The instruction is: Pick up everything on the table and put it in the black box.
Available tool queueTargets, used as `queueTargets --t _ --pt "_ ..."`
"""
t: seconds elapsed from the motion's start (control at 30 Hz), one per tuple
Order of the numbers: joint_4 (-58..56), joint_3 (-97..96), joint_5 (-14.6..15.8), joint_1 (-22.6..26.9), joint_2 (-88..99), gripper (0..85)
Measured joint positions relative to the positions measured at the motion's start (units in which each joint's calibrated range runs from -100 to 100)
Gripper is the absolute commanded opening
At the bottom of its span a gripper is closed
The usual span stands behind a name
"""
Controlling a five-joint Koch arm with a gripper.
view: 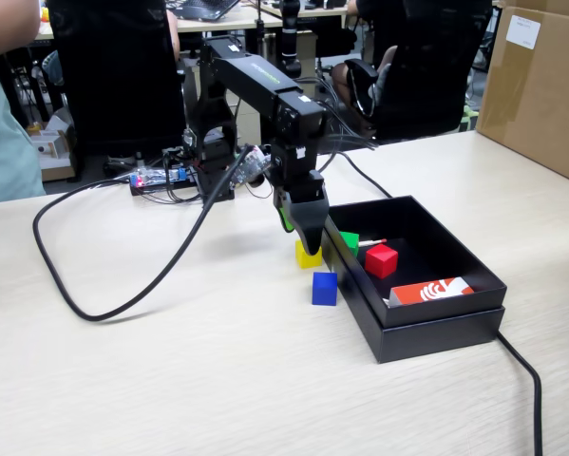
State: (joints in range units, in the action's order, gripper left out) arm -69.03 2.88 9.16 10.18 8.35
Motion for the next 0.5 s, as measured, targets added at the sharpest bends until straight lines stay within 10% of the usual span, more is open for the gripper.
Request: queueTargets --t 0.5 --pt "0.0 5.2 3.52 0.83 -11.13 24.9"
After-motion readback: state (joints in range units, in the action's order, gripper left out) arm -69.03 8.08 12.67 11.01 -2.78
